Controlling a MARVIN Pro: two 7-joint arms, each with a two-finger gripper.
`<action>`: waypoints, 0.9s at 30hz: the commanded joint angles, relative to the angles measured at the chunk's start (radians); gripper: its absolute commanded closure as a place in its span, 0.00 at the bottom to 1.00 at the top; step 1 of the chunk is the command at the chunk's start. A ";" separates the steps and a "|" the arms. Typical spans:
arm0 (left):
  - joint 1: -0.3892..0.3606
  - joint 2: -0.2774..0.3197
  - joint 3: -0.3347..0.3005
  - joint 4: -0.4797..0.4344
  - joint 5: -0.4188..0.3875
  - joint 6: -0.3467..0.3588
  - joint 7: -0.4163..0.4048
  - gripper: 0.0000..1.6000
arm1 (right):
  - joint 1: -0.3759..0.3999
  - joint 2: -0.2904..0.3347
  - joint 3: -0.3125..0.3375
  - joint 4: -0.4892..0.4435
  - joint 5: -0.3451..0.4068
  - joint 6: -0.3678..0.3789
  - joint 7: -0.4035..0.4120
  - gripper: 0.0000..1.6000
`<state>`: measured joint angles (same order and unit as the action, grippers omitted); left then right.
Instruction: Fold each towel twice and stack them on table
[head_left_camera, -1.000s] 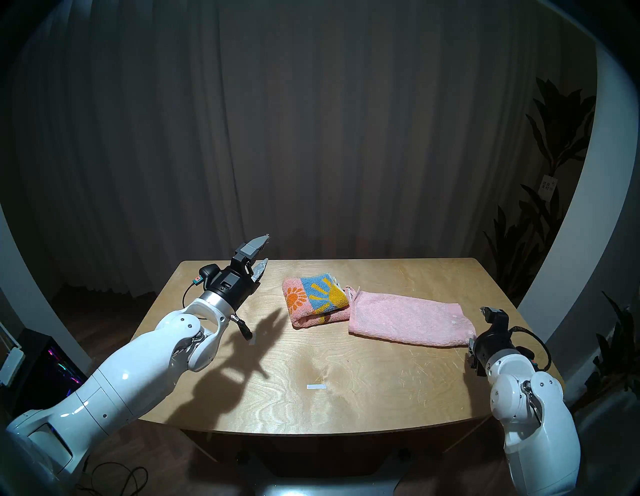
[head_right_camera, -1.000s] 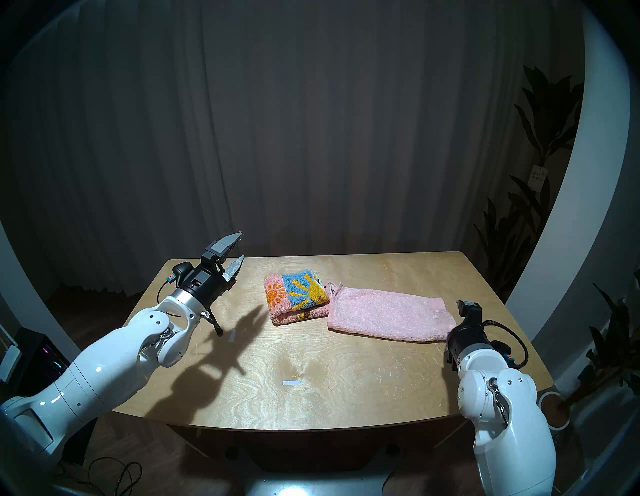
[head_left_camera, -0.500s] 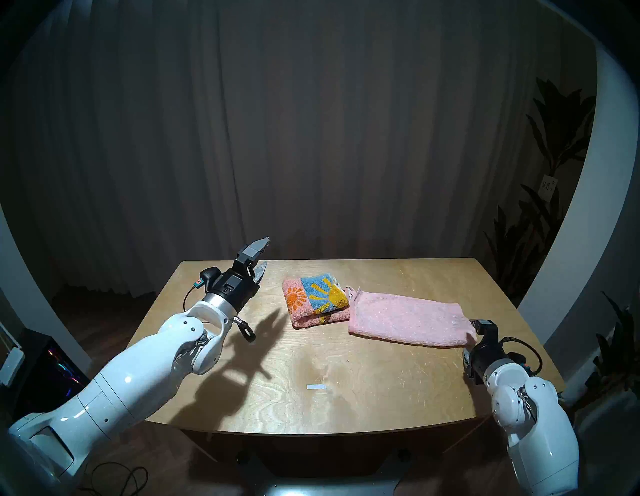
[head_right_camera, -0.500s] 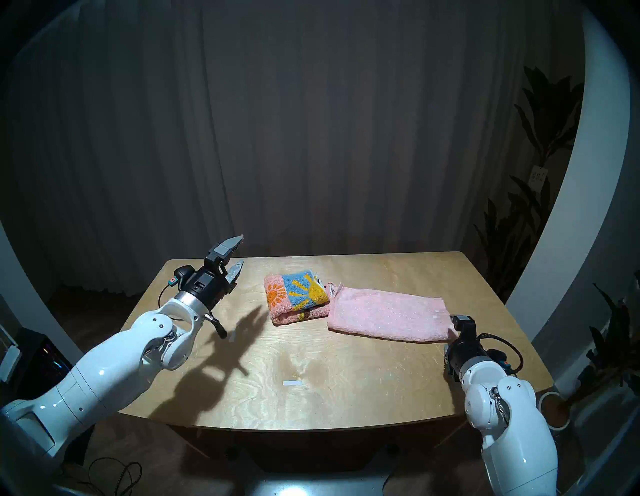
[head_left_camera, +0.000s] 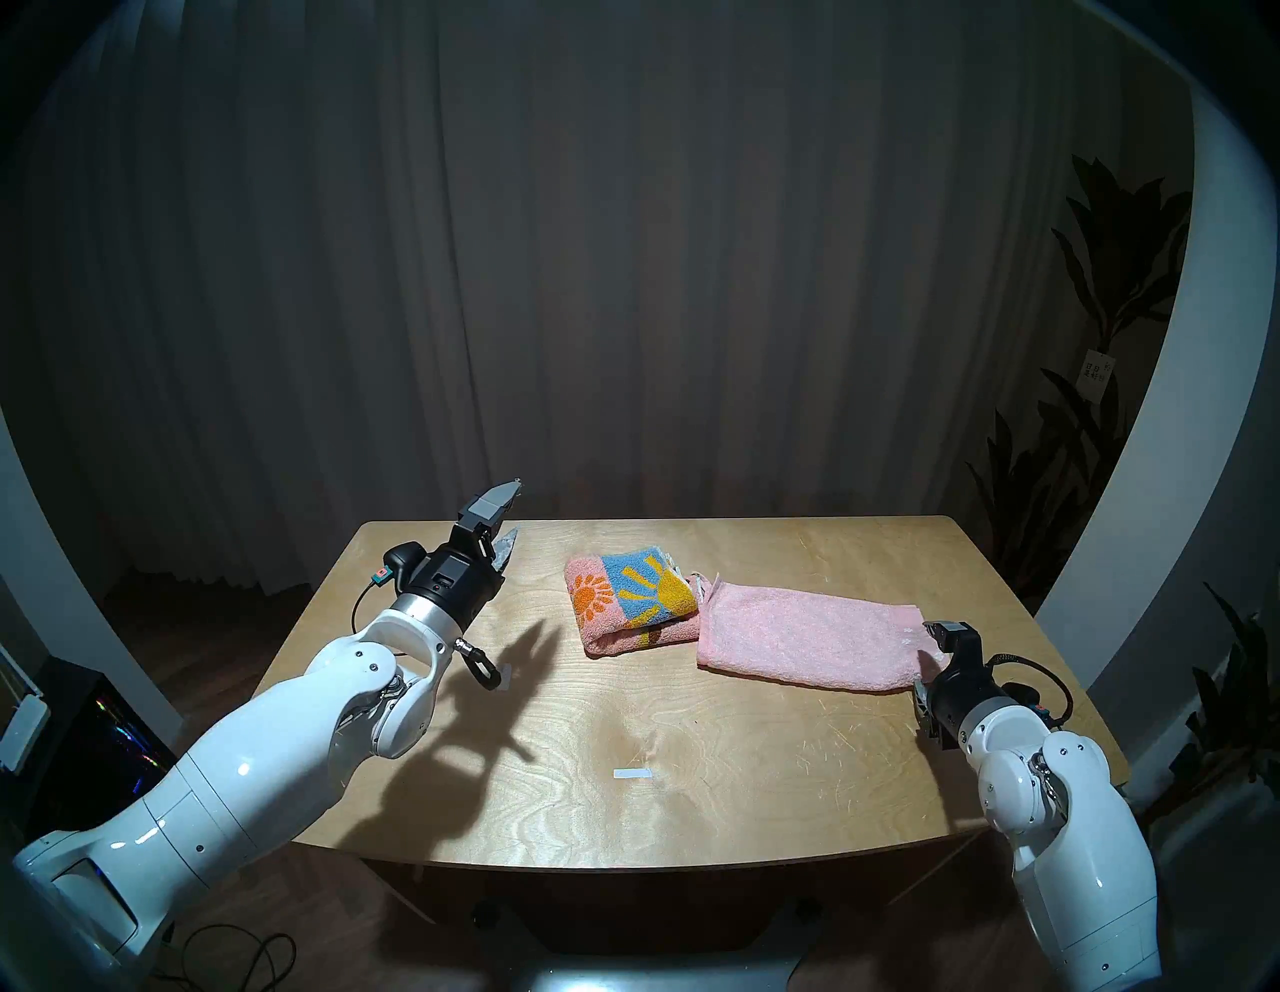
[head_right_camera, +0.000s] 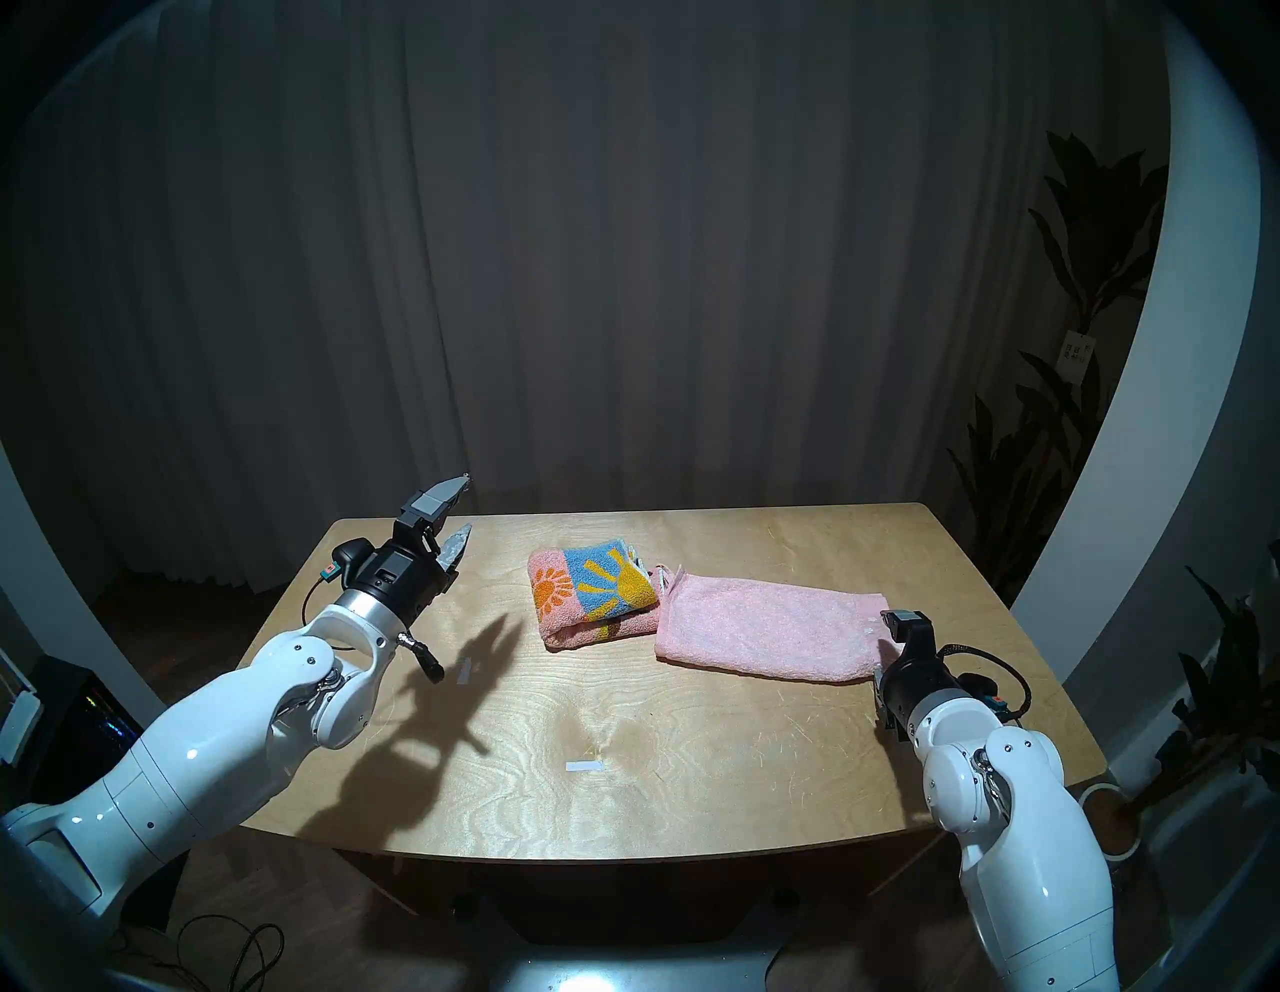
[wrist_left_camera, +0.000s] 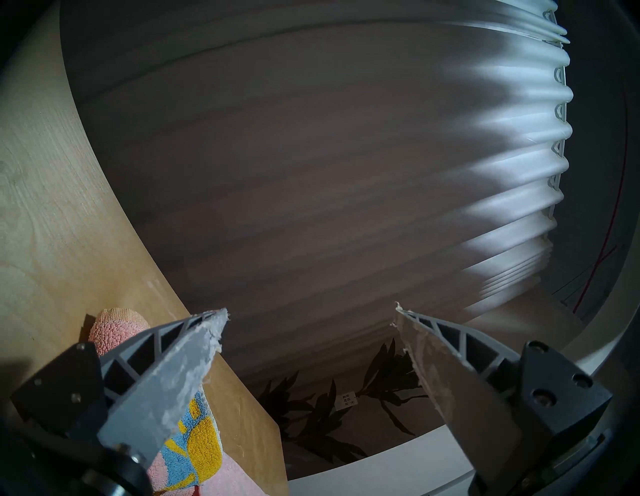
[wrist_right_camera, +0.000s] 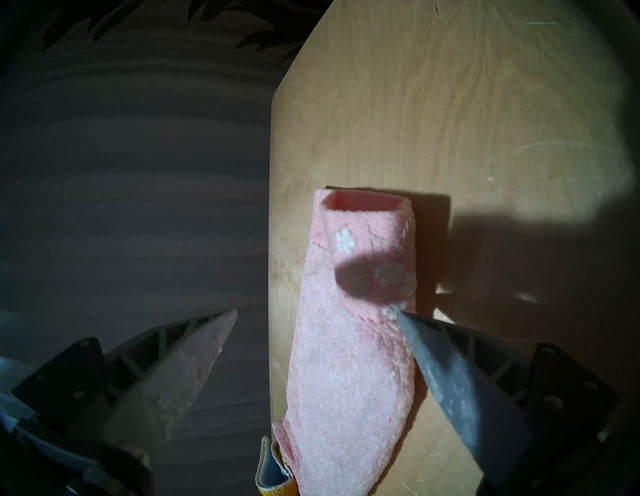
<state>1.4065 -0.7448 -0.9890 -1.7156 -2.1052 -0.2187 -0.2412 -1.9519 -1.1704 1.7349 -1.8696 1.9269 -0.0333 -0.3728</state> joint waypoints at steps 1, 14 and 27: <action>-0.019 0.000 -0.009 -0.011 0.002 -0.001 -0.002 0.00 | -0.056 0.004 0.037 -0.060 0.001 -0.009 -0.009 0.00; -0.018 0.002 -0.006 -0.011 -0.007 0.003 -0.004 0.00 | -0.003 -0.003 -0.025 0.014 -0.043 -0.012 0.019 0.00; -0.006 0.019 -0.011 -0.028 -0.011 -0.013 0.004 0.00 | 0.052 0.018 -0.067 0.090 -0.082 -0.013 0.020 0.00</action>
<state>1.4077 -0.7342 -0.9861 -1.7209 -2.1178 -0.2228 -0.2356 -1.9297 -1.1646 1.6819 -1.8083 1.8583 -0.0528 -0.3503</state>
